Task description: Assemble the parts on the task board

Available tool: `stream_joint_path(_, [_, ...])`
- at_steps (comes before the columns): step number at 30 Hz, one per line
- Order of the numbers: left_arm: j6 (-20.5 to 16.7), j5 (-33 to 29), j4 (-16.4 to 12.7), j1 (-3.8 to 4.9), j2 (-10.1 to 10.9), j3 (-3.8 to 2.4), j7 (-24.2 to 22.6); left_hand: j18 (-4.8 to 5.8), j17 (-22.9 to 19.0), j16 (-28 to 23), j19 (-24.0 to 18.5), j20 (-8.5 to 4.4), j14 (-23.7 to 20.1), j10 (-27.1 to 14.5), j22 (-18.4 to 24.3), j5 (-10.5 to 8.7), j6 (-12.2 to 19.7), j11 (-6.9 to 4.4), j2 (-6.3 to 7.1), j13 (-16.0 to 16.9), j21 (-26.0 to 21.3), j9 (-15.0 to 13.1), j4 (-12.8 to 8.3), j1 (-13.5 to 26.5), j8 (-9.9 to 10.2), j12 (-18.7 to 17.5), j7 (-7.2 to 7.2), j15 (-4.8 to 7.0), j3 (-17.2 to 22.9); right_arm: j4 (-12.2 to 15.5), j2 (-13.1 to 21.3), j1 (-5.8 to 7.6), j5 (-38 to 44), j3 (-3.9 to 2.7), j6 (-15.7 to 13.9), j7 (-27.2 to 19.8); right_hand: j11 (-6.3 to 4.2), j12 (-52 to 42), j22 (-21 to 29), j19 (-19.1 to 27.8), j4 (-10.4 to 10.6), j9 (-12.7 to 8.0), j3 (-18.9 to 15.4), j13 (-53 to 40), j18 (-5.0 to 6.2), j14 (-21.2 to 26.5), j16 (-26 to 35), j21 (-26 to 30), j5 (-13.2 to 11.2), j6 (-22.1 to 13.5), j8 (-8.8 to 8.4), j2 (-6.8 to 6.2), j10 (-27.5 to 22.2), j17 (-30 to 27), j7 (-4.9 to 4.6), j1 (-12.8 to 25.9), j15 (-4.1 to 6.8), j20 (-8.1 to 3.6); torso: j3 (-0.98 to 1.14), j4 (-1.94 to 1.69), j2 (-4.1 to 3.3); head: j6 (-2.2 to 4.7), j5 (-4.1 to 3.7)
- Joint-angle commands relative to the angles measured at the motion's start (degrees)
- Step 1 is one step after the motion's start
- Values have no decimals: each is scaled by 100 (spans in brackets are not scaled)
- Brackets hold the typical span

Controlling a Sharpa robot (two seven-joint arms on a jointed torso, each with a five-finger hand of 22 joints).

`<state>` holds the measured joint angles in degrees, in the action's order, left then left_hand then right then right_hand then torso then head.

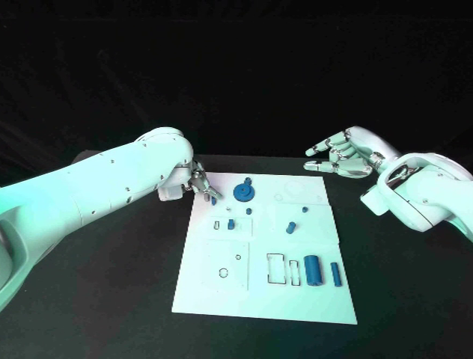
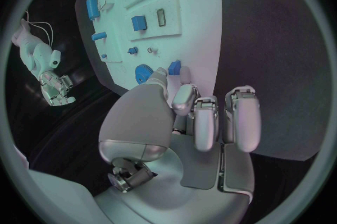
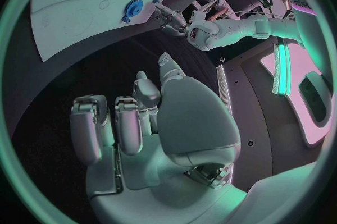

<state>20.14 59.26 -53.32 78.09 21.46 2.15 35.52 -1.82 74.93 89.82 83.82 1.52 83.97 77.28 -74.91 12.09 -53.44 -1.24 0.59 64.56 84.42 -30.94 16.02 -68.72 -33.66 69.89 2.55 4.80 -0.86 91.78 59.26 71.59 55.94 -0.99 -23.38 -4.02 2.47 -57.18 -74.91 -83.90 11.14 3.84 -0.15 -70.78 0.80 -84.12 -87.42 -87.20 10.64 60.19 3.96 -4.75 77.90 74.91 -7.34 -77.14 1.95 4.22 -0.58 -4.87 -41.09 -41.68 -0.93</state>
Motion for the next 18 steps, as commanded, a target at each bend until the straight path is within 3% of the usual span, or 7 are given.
stream_joint_path(1, [94, 9, 7, -1, -25, 0, -60, -11, 1507, 18, 310, -8, 603, 19, -707, 13, -41, -21, -2, 3, -12, 8, -39, -82, -26, 15, 5, 3, 4, 7, -7, -3, 15, 0, 70, -53, -4, 32, -963, -301, -1, 4, -23, 5, 54, -478, 26, 26, 19, -22, 22, -9, -37, 1071, 1, 30, -30, 28, 0, 1, 3, -2, -6])
stream_joint_path(18, [95, -24, 83, -25, -92, 1, -79, -10, 1507, 18, 311, -13, 603, 24, -712, 14, -45, -28, -52, 5, -11, 14, -64, -203, -27, 18, -2, 8, 32, 14, -13, -3, 10, 0, 86, -63, -4, 32, -963, -301, -1, 4, -23, 5, 54, -478, 26, 26, 19, -22, 22, -9, -37, 1071, 1, 30, -30, 28, -3, 1, -4, 0, -12])
